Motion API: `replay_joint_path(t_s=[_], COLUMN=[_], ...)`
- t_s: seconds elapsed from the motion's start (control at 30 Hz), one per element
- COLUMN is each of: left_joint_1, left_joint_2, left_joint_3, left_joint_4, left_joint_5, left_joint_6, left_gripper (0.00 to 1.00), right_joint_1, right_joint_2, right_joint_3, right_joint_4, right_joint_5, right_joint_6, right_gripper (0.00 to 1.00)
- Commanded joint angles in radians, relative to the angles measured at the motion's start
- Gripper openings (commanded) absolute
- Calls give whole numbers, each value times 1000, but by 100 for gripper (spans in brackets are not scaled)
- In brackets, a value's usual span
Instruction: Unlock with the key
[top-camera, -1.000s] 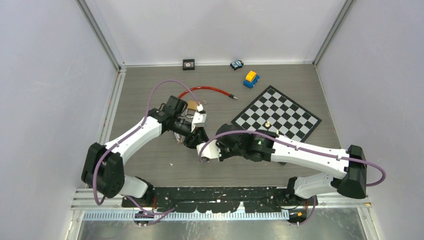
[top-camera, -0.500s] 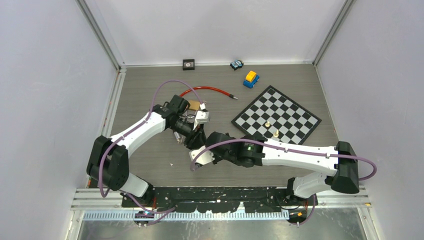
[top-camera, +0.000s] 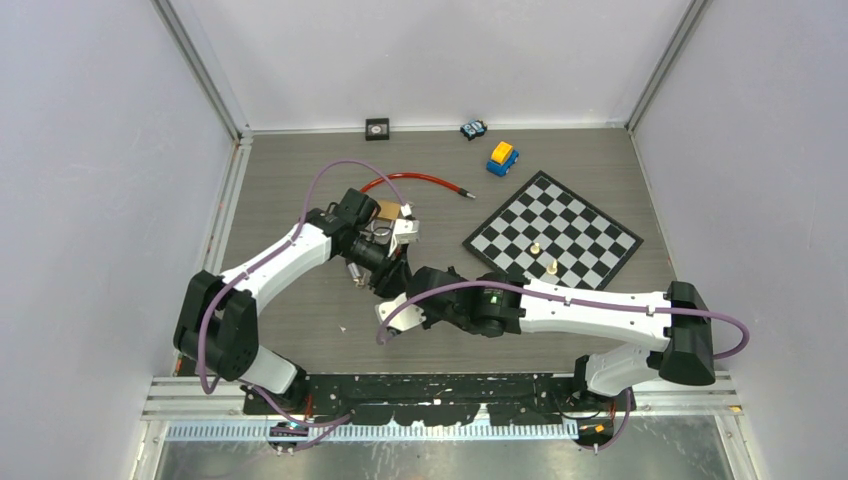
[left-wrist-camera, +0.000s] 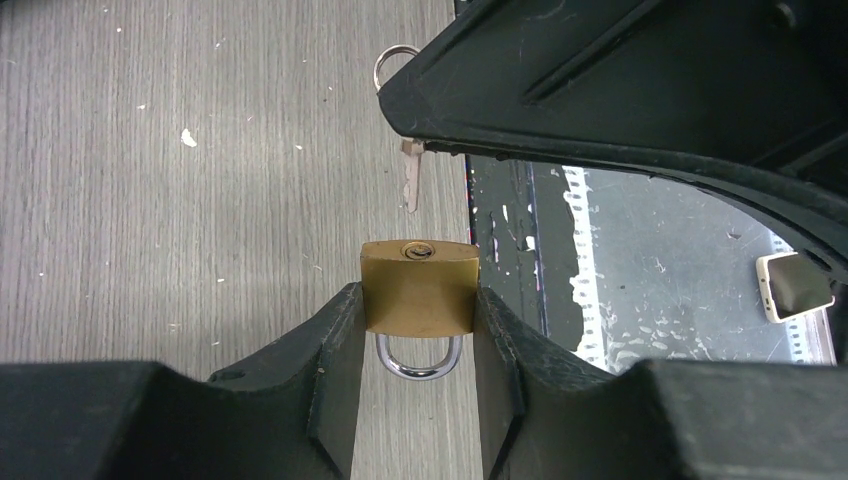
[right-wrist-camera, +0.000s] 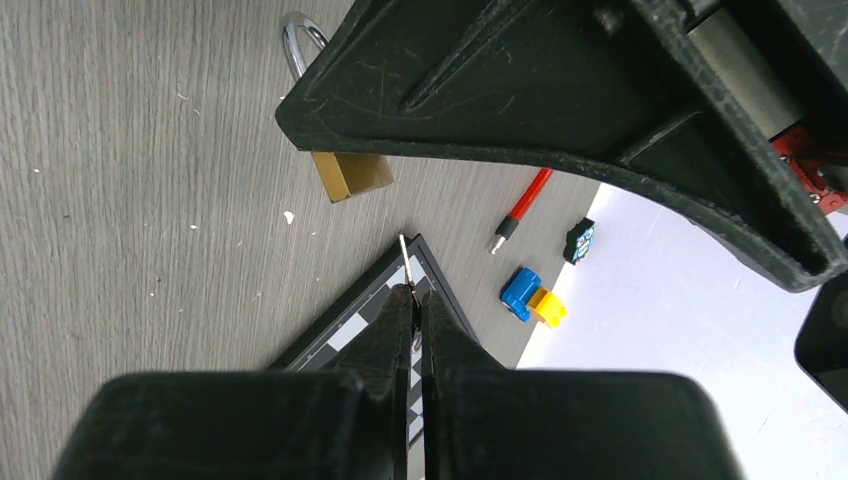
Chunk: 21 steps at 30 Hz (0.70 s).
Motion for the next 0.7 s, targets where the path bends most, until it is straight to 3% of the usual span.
replay_joint_path(t_s=[0.0, 0.5, 0.67], left_joint_1=[4, 4, 4], left_joint_2=[0, 5, -6], left_joint_3=[45, 44, 31], left_joint_4=[20, 21, -15], left_joint_5=[20, 29, 63], left_joint_6=[-23, -26, 81], left_gripper=[0, 0, 0], right_joint_1=[9, 18, 34], right_joint_2=[-4, 6, 16], right_joint_3=[44, 48, 48], right_joint_4=[25, 17, 12], right_joint_5=[25, 18, 19], right_joint_6=[-5, 1, 1], right_gripper=[1, 1, 1])
